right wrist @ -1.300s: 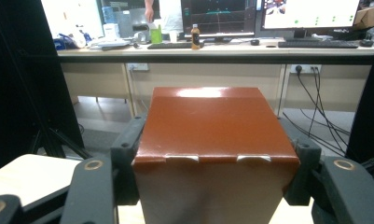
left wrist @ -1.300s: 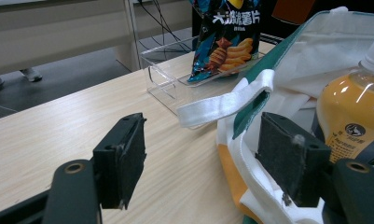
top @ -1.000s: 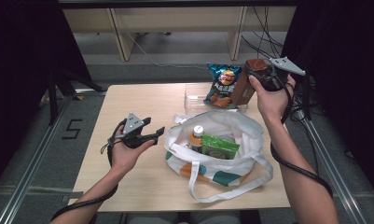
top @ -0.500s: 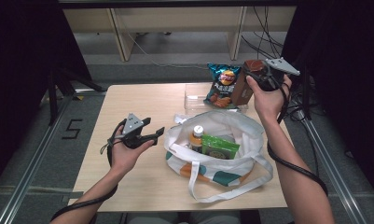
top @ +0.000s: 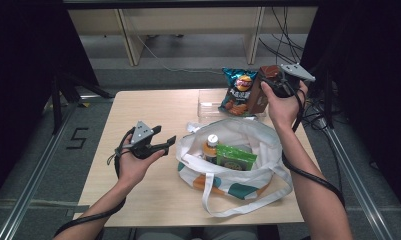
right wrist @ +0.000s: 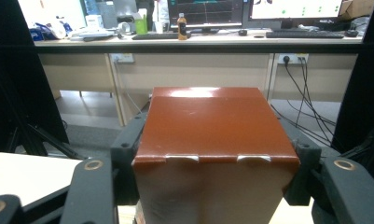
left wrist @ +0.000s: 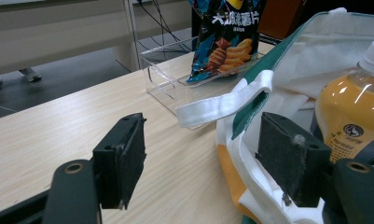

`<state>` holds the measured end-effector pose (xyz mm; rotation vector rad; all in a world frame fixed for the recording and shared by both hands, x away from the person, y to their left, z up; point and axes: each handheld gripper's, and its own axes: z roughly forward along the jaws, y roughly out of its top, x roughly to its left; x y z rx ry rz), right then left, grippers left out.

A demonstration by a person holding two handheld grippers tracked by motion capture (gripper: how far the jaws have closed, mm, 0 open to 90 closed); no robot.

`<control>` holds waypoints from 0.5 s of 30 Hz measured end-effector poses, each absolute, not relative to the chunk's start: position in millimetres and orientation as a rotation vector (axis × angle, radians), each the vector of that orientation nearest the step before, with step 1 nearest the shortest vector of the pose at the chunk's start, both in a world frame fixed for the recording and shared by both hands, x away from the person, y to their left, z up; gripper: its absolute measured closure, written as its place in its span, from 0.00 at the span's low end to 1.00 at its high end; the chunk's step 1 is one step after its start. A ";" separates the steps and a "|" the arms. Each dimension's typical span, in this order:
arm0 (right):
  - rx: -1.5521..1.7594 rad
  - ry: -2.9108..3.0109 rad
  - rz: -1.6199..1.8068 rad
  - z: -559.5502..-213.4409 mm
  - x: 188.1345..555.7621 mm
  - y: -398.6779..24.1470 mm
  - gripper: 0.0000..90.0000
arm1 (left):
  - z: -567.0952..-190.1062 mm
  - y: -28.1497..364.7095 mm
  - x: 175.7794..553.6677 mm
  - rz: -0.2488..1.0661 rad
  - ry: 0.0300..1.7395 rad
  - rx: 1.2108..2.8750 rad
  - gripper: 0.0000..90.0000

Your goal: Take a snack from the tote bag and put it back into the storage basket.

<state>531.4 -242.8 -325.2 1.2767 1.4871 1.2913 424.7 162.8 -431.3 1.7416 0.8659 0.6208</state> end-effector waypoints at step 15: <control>1.312 1.486 1.265 -338.6 539.1 -244.3 0.44 | -432.2 162.3 425.0 0.615 0.866 1.742 0.35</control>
